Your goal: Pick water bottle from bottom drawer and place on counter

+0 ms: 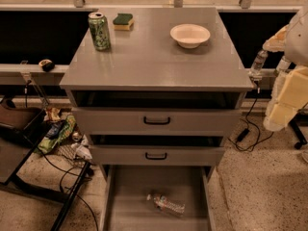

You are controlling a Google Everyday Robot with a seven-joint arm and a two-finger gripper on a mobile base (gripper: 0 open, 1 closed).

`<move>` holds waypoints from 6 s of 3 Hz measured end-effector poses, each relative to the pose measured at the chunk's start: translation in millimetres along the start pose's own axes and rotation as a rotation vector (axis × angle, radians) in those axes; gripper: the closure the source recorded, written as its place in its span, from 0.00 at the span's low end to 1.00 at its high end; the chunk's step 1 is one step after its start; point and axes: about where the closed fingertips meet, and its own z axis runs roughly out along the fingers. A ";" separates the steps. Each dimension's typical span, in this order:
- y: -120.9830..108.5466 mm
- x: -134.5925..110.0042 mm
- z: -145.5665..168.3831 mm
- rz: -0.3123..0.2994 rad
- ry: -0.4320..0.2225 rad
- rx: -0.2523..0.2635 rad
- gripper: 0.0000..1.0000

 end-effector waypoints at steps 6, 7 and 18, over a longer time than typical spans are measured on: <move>60.5 10.5 180.8 0.015 0.246 0.086 0.00; 80.2 30.7 231.9 0.036 0.260 0.056 0.00; 135.0 46.5 710.0 0.122 0.064 -0.227 0.00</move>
Offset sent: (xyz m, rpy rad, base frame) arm 0.0027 -0.0020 0.0079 -0.0391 -0.0099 -0.0114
